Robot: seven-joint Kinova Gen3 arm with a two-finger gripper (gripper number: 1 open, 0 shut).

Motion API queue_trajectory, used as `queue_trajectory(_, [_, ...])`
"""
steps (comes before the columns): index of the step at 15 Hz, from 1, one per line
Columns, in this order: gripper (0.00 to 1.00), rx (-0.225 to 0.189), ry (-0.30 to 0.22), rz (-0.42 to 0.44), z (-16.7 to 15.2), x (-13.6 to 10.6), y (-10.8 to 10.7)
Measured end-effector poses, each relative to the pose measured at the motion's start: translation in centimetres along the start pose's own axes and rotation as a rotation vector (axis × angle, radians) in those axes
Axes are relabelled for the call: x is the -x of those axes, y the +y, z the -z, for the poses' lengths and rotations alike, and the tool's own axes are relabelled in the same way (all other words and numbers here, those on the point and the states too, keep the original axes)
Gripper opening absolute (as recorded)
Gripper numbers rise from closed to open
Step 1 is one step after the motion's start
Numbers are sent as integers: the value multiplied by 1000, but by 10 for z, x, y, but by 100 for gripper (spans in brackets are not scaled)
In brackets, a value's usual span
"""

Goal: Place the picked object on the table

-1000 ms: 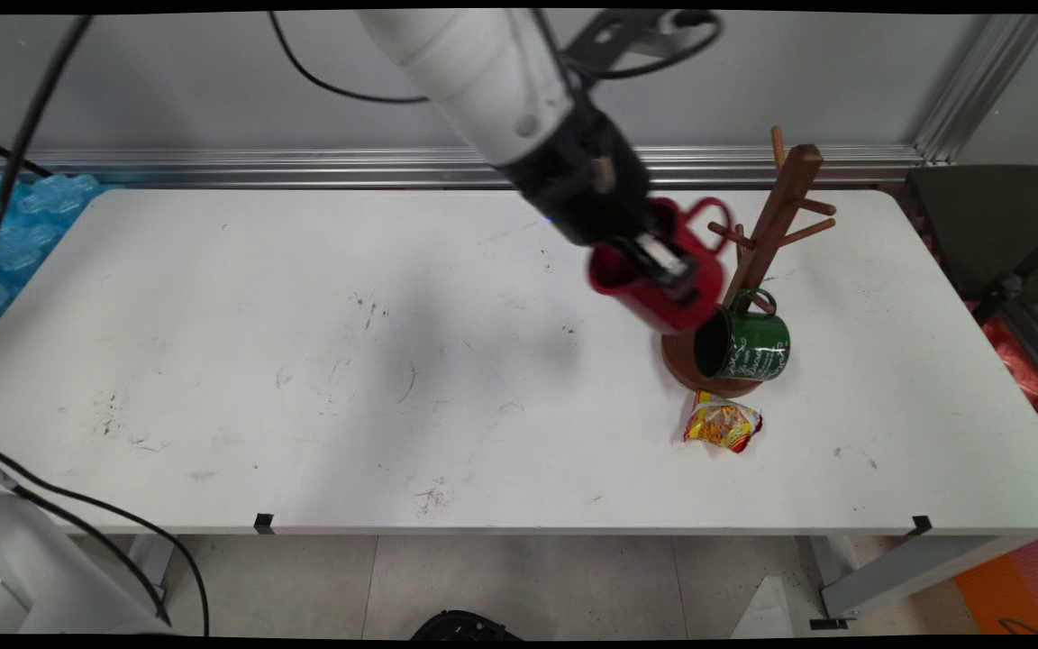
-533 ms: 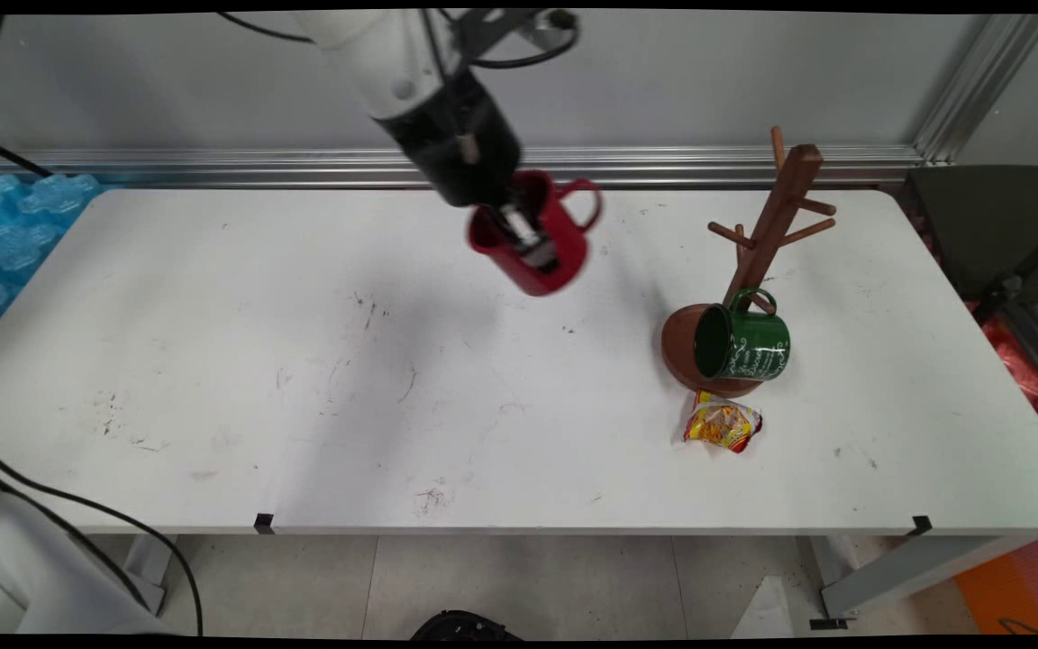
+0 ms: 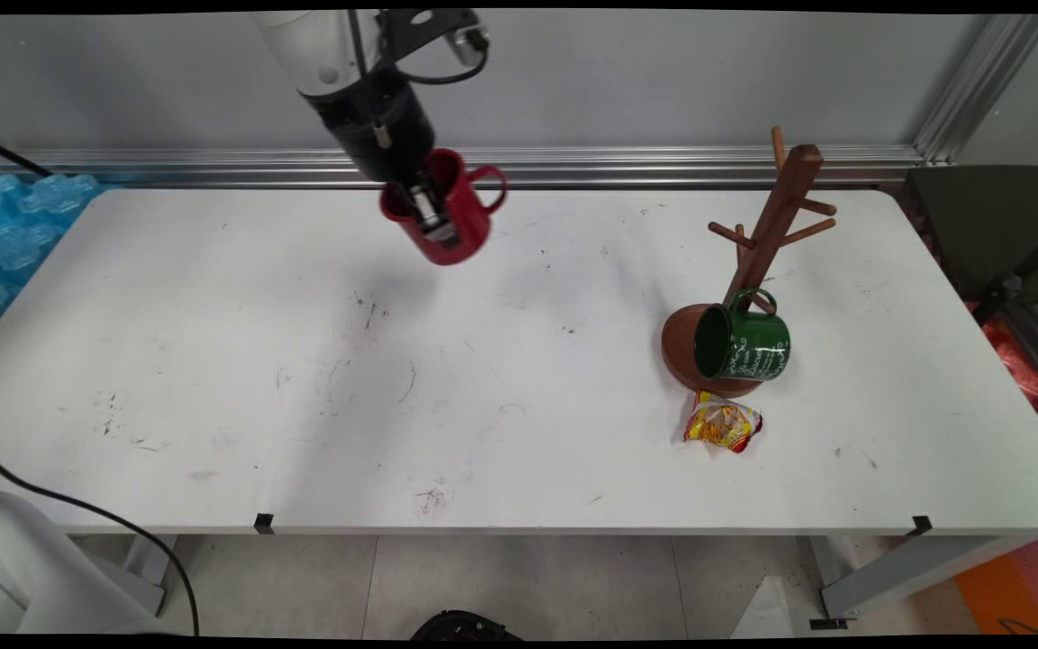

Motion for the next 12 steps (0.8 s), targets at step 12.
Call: queue_trajectory(12, [0, -93, -242, -77, -61, 31, -59])
